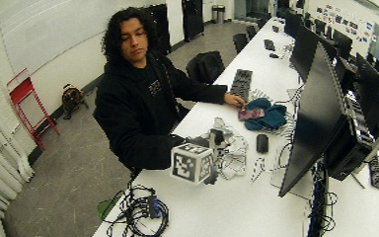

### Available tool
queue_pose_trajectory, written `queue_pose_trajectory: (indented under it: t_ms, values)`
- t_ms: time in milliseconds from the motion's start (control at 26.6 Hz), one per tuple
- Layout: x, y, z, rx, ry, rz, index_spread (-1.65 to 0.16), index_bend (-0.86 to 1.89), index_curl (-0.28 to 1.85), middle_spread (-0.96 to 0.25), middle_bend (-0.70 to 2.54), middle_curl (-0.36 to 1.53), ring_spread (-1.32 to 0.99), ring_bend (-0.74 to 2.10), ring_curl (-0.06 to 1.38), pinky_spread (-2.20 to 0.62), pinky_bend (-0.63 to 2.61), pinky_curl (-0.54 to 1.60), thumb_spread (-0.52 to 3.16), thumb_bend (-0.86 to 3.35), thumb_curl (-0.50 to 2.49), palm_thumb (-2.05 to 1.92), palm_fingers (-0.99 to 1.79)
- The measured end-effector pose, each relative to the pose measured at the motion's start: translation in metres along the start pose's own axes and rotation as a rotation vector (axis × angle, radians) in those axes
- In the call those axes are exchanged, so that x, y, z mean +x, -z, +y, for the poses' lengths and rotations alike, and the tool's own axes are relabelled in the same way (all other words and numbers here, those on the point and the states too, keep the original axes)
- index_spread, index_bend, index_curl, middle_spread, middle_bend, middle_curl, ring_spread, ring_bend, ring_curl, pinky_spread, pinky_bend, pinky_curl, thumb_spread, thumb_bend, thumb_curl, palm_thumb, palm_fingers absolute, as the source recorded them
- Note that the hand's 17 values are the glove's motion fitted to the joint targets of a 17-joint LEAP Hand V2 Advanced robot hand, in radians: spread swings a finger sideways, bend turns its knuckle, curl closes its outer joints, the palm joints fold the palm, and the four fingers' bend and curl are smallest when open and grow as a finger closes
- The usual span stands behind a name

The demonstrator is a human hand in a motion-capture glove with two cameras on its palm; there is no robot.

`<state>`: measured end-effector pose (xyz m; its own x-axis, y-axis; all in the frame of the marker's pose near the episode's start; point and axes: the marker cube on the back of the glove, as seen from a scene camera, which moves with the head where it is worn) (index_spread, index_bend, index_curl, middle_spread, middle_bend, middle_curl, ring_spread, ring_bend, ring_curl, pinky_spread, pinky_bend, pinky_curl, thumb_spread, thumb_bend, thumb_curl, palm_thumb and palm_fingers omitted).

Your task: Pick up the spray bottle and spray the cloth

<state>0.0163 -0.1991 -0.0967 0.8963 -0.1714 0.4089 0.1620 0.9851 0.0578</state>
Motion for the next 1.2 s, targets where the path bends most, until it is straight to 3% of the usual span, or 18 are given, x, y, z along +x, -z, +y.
queue_pose_trajectory:
  t_ms: [188, 414, 564, 941, 1204]
  values:
    - [-0.032, -0.018, 0.018, -0.33, -0.021, 0.359, -0.26, 0.34, 0.52, -0.2, 0.71, 0.56, -0.21, 0.81, 0.5, -0.3, 0.53, 0.44, 0.51, -0.03, 0.67, 0.92, 1.41]
    - [-0.047, -0.04, -0.011, -0.461, -0.169, 0.671, -0.26, 0.32, 0.53, -0.2, 0.71, 0.56, -0.21, 0.81, 0.49, -0.3, 0.53, 0.44, 0.51, -0.03, 0.68, 0.91, 1.4]
    - [-0.046, -0.061, 0.011, -0.611, -0.199, 0.848, -0.26, 0.28, 0.53, -0.2, 0.72, 0.56, -0.22, 0.82, 0.49, -0.3, 0.52, 0.43, 0.51, -0.03, 0.69, 0.92, 1.39]
    - [-0.032, -0.111, 0.027, -0.782, -0.227, 0.995, -0.27, 0.27, 0.54, -0.2, 0.71, 0.56, -0.22, 0.81, 0.48, -0.31, 0.51, 0.42, 0.51, -0.03, 0.71, 0.92, 1.39]
    - [-0.039, -0.109, 0.026, -0.767, -0.209, 0.974, -0.27, 0.26, 0.54, -0.2, 0.7, 0.55, -0.22, 0.8, 0.48, -0.31, 0.5, 0.41, 0.51, -0.03, 0.71, 0.91, 1.39]
